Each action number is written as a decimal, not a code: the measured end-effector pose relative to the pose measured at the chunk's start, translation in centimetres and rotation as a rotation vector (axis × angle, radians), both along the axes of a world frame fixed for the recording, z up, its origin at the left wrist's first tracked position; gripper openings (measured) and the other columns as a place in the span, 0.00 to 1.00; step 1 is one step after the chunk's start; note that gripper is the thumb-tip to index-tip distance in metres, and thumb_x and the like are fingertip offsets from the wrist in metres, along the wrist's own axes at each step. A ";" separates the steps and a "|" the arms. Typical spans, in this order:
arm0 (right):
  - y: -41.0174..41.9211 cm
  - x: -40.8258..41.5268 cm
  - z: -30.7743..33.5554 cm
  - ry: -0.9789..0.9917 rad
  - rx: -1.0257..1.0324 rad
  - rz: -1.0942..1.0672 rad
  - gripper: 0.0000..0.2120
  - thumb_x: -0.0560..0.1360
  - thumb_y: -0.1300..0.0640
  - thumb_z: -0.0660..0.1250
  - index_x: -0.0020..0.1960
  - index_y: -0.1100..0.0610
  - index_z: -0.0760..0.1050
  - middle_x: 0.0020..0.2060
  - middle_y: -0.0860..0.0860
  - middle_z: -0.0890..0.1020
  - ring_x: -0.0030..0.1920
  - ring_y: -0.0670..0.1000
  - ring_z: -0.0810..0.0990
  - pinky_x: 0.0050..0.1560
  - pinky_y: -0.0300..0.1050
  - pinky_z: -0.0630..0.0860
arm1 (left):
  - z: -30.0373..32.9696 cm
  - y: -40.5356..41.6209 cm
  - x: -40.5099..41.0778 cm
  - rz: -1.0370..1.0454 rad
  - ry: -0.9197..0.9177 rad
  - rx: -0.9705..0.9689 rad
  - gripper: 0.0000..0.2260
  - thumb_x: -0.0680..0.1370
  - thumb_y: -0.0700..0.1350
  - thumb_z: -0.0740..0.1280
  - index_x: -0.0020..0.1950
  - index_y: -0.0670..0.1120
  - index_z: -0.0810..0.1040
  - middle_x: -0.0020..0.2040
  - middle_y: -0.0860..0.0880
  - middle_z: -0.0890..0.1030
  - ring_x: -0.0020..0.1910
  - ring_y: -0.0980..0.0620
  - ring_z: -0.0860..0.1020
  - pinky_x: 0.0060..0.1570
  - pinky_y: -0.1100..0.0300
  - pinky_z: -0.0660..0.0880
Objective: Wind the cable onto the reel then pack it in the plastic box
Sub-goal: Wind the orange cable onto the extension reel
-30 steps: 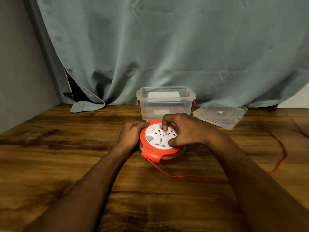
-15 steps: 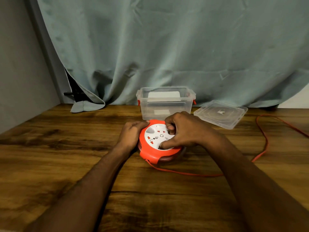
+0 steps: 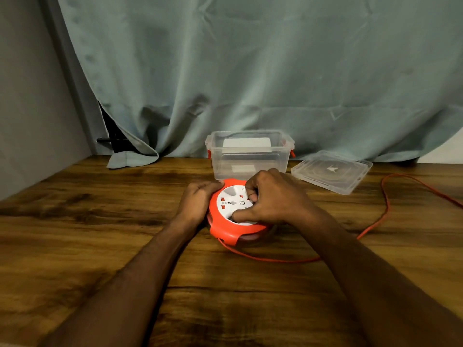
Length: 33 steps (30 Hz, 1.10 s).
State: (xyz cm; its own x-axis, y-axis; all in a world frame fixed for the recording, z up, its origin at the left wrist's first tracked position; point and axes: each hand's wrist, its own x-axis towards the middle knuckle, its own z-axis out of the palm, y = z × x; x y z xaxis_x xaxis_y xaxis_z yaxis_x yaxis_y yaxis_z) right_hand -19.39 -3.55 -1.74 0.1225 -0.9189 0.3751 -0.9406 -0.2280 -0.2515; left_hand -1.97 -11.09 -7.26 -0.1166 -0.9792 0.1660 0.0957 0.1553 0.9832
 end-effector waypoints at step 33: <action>-0.3 -2.5 1.3 0.001 0.187 0.208 0.28 0.60 0.45 0.73 0.59 0.37 0.73 0.58 0.40 0.80 0.54 0.47 0.79 0.43 0.42 0.76 | 0.5 0.7 -0.2 0.021 0.024 0.031 0.09 0.80 0.41 0.70 0.42 0.42 0.87 0.43 0.37 0.88 0.40 0.41 0.85 0.47 0.49 0.80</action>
